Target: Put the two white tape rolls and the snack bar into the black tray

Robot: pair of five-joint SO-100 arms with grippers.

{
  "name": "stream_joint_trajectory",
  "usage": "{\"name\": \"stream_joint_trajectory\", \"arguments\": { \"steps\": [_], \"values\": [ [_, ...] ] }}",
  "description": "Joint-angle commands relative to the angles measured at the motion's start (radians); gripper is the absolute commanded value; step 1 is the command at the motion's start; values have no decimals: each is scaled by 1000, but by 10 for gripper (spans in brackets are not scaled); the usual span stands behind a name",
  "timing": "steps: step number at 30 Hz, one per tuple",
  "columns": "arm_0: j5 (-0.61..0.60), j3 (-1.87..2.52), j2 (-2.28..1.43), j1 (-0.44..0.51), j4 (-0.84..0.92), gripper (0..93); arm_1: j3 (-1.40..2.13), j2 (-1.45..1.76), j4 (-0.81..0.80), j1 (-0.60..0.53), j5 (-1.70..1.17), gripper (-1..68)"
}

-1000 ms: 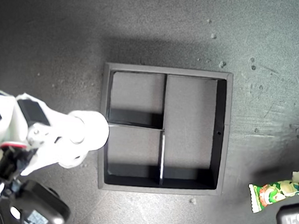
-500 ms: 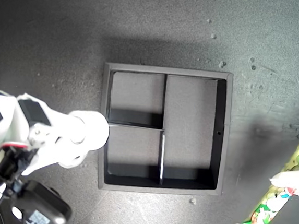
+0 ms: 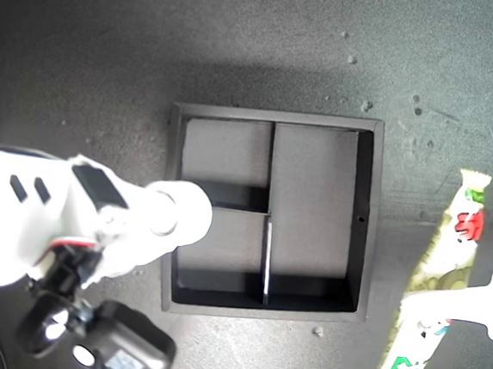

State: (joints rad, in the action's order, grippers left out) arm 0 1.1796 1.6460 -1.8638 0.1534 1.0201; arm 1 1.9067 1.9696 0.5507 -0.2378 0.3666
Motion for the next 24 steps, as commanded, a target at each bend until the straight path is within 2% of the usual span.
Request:
{"name": "stream_joint_trajectory", "arguments": {
  "steps": [1,9,24],
  "values": [
    [15,-84,49,15,-5,1,-49,-55,-95,3,-3,14],
    [54,-46,123,41,-89,0,-302,-359,-97,6,17,15],
    [161,69,218,130,-305,0,-250,-380,-158,31,67,11]
  ]
}}
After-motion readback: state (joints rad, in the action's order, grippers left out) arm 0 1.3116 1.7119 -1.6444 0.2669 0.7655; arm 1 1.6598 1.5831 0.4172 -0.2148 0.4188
